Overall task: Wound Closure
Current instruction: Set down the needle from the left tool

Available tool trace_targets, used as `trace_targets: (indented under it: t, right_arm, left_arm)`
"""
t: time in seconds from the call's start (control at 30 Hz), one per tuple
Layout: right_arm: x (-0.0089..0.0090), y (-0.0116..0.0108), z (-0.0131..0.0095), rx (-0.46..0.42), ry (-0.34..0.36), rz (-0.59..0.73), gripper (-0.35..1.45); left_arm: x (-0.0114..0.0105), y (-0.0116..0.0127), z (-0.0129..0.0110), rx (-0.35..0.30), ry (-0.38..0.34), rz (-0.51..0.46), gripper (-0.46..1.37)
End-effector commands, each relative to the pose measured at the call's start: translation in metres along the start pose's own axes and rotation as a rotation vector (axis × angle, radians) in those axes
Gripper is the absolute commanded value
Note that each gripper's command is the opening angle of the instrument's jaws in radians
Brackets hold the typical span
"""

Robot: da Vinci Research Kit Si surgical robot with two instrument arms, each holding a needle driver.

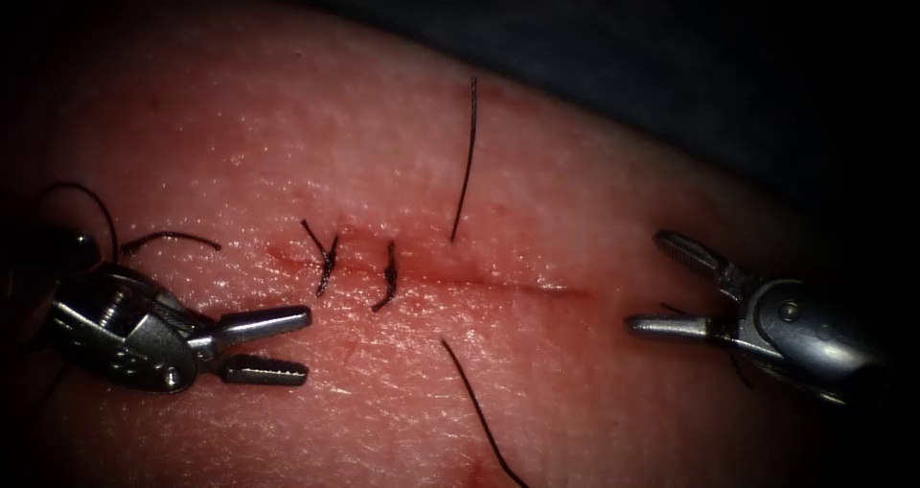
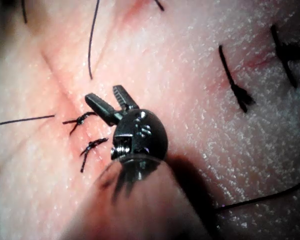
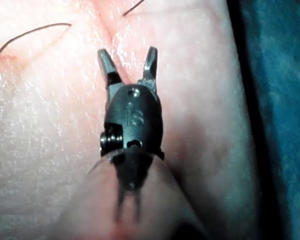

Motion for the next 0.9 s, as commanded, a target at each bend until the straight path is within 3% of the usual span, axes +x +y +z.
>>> trace_targets:
  t: [0.03,0.2,0.33,0.67,0.9]
  right_arm:
    - [0.0000,0.0000,0.0000,-0.001,0.000,0.000,0.70]
    - [0.0000,0.0000,0.0000,-0.001,0.000,0.000,0.70]
    - [0.0000,0.0000,0.0000,-0.001,0.000,0.000,0.70]
    - [0.0000,0.0000,0.0000,-0.001,0.000,0.000,0.70]
    - [0.0000,0.0000,0.0000,-0.001,0.000,0.000,0.70]
  left_arm:
    - [0.0000,0.0001,-0.0001,-0.005,0.001,-0.005,0.08]
    - [0.0002,0.0006,-0.0006,-0.011,-0.004,0.087,0.06]
    - [0.0000,0.0011,-0.0010,-0.021,0.003,0.162,-0.34]
    - [-0.0012,-0.0004,-0.0012,-0.036,0.022,0.226,-0.35]
    - [-0.0022,-0.0050,-0.0009,-0.050,0.036,0.303,-0.35]
